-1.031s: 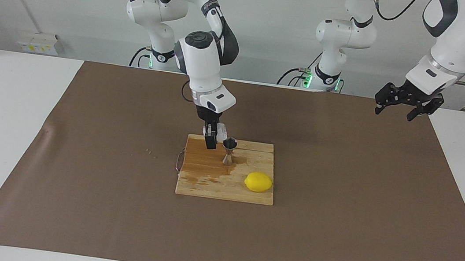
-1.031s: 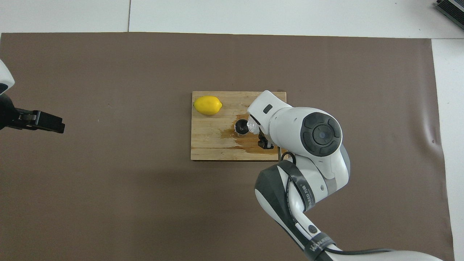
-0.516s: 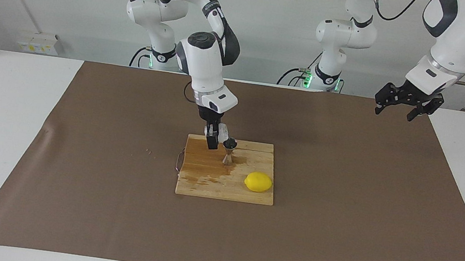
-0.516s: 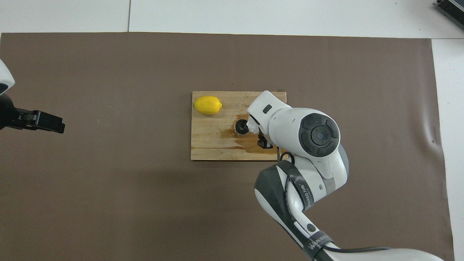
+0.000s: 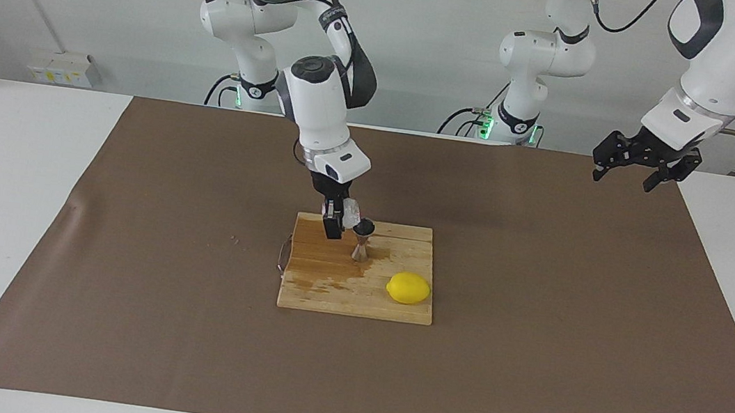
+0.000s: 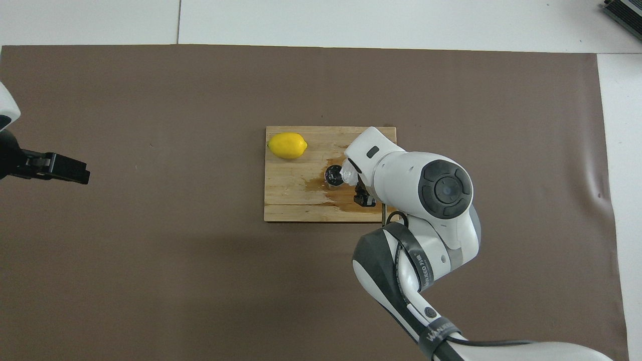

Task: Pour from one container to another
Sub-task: 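Carry the white cup with the right gripper back beside the board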

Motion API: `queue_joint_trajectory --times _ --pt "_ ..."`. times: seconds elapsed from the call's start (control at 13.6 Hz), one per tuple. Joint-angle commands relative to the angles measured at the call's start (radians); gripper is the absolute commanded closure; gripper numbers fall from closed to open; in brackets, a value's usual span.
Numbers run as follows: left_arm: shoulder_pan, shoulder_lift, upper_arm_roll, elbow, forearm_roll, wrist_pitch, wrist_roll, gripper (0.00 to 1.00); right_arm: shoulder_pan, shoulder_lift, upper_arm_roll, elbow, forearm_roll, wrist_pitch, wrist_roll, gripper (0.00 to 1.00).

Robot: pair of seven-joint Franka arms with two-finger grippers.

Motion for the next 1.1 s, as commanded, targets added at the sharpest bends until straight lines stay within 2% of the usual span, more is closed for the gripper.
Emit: queue_joint_trajectory --times 0.0,0.22,0.59,1.03 --pt "0.001 -0.026 -0.003 -0.024 0.019 -0.003 0.001 0.00 -0.014 -0.006 0.010 -0.017 0.127 0.029 -0.080 0.99" --pt "0.001 -0.026 -0.003 -0.024 0.019 -0.005 0.001 0.00 -0.026 -0.006 0.009 -0.017 0.361 0.029 -0.264 1.00" --pt "0.001 -0.026 -0.003 -0.024 0.021 -0.005 0.001 0.00 -0.115 -0.010 0.009 -0.018 0.670 -0.026 -0.586 1.00" --pt "0.001 -0.026 -0.003 -0.024 0.019 -0.005 0.001 0.00 -0.322 -0.023 0.009 -0.046 0.869 -0.198 -0.914 1.00"
